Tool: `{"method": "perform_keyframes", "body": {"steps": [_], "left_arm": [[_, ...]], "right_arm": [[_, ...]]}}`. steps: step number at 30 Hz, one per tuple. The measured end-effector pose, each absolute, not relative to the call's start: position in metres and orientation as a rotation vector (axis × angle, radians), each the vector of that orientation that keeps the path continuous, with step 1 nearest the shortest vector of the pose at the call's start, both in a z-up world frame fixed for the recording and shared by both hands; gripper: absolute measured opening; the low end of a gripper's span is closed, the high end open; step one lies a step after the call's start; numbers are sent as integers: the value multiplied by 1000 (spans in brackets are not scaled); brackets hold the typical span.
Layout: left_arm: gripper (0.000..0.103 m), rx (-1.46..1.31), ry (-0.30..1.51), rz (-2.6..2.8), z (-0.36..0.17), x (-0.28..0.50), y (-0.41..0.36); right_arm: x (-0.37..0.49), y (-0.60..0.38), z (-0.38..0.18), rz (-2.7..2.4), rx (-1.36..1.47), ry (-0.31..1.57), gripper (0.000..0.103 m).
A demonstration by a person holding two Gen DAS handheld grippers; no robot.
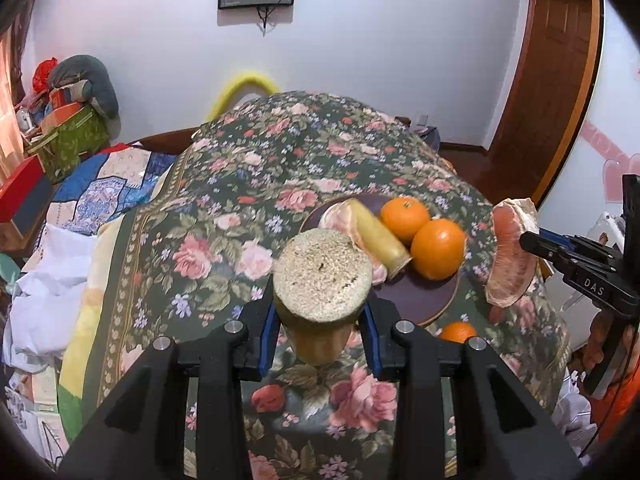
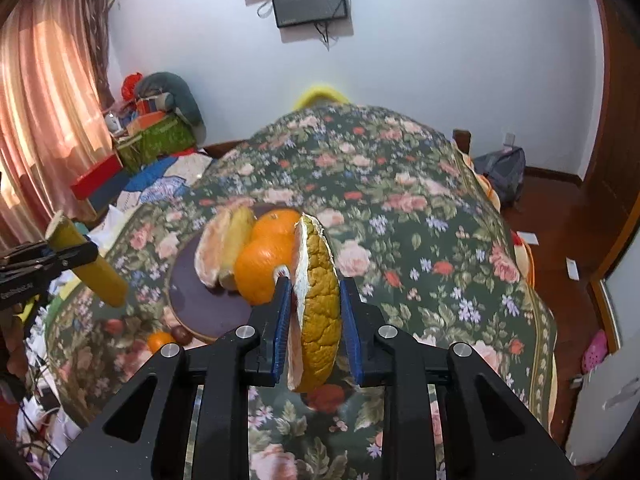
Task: Organize fruits
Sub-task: 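Carry the cylinder to the plate with the left tool while the right tool carries the pomelo segment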
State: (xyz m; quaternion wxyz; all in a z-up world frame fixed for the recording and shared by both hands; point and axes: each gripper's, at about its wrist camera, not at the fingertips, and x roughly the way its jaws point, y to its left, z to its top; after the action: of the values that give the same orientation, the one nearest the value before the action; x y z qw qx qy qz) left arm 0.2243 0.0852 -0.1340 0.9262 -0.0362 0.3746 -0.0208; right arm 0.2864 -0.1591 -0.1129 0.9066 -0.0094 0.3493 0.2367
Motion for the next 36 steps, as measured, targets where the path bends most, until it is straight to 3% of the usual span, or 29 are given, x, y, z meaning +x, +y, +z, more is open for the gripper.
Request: {"method": "perform_keyframes", "body": {"steps": [12,36], "left_arm": [[35,-84,772,-104,-139,243,67],[35,-113,833,-142,-173,312,66]], "right_arm": [[282,-129,-93,593,-4,650,22],[335,-72,-129,731,-8,752,22]]}}
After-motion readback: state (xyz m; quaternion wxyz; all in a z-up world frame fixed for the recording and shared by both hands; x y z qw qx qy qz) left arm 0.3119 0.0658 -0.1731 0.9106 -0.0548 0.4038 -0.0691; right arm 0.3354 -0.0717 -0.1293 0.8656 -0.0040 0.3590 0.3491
